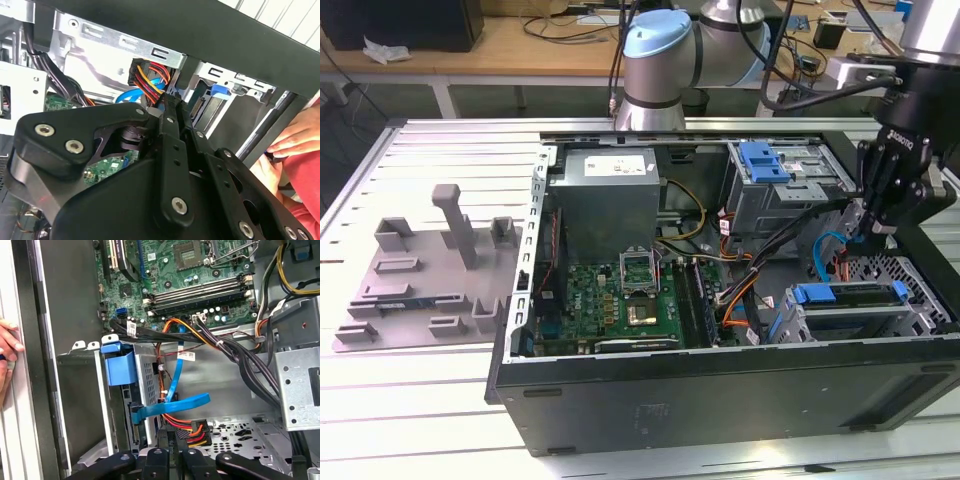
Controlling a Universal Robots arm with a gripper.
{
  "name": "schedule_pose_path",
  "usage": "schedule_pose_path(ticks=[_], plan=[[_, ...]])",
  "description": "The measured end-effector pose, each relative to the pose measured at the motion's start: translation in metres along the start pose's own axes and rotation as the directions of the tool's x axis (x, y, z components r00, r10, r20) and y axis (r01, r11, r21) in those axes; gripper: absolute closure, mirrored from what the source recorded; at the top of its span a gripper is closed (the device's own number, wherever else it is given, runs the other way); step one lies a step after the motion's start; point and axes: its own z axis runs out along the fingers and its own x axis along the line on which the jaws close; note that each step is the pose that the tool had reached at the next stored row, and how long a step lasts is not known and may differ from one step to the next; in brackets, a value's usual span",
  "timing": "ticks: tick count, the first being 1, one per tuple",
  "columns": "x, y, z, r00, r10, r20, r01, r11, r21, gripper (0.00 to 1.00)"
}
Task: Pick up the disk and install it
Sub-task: 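Insert the first disk wire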
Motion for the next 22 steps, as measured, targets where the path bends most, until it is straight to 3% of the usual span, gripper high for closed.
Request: schedule_pose_path(ticks=[7, 14, 22], plan=[[0.0059, 0.0038, -0.0009, 0.9996, -0.027, 0.0133, 0.027, 0.9996, 0.0048, 0.83], [0.0107, 0.0059, -0.003, 0.997, -0.065, 0.042, 0.064, 0.9979, 0.0113, 0.83], [0.0223, 0.0051, -0.0001, 0.9946, -0.087, 0.0558, 0.086, 0.9961, 0.0158, 0.83]])
